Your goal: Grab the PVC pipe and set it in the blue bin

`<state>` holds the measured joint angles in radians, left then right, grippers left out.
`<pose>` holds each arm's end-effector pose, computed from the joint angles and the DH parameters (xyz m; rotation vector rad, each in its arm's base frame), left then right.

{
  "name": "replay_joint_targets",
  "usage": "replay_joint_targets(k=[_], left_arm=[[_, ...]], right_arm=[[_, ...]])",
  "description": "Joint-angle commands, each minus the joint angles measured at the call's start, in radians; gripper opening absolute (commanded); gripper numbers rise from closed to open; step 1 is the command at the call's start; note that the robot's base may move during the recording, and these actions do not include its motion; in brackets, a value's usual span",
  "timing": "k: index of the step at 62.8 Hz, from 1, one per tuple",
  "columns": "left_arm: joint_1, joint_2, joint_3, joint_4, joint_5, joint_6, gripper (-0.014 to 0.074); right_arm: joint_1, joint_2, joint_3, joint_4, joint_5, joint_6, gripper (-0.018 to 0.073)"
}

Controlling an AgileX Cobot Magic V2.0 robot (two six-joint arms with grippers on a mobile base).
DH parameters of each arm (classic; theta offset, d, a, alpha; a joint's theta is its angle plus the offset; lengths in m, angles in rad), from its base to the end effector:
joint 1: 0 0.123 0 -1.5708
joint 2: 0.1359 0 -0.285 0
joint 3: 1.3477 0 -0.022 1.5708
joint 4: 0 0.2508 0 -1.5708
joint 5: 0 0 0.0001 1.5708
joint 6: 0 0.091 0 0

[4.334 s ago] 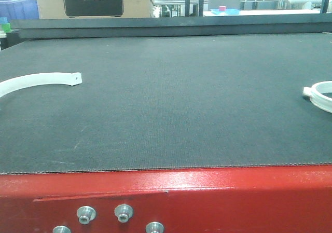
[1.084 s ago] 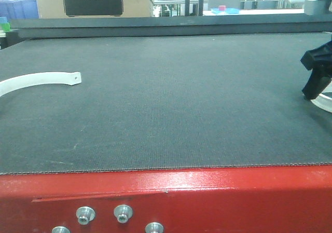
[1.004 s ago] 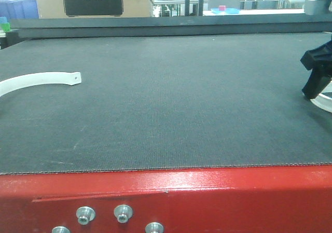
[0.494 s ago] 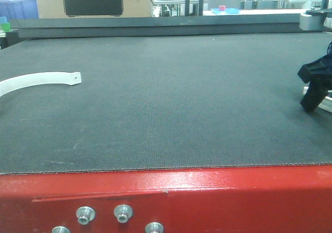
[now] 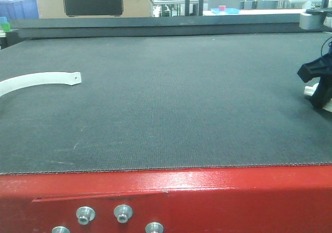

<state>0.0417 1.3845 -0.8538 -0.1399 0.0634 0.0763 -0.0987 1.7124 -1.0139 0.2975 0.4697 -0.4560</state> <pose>0.3009 0.0117 0.2757 -0.1036 2.0746 -0.0224 0.3394 -0.0214 0.1923 -0.1637 2.6151 0.0753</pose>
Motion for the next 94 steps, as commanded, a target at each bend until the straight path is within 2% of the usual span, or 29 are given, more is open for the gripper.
replay_joint_targets(k=[1, 14, 39, 62, 77, 94], left_arm=[[0.006, -0.001, -0.007, -0.007, -0.026, -0.001, 0.0225], [0.006, 0.012, -0.007, -0.007, -0.028, -0.001, 0.0225], [0.006, 0.169, -0.046, -0.008, -0.026, -0.001, 0.0225], [0.006, 0.285, -0.173, -0.009, 0.062, -0.001, 0.0225], [0.006, 0.328, -0.192, -0.014, 0.083, -0.001, 0.034], [0.006, 0.365, -0.193, -0.008, 0.078, -0.001, 0.0337]], right_arm=[[0.002, 0.001, -0.004, -0.008, -0.009, -0.007, -0.0169], [0.002, -0.048, -0.021, -0.008, 0.021, -0.007, -0.0169], [0.002, -0.261, -0.078, 0.003, 0.103, -0.007, -0.0169], [0.002, -0.425, -0.078, 0.003, 0.112, -0.007, -0.0169], [0.002, -0.453, -0.078, 0.003, 0.123, -0.007, -0.0169], [0.002, -0.455, -0.078, 0.003, 0.139, -0.007, -0.0169]])
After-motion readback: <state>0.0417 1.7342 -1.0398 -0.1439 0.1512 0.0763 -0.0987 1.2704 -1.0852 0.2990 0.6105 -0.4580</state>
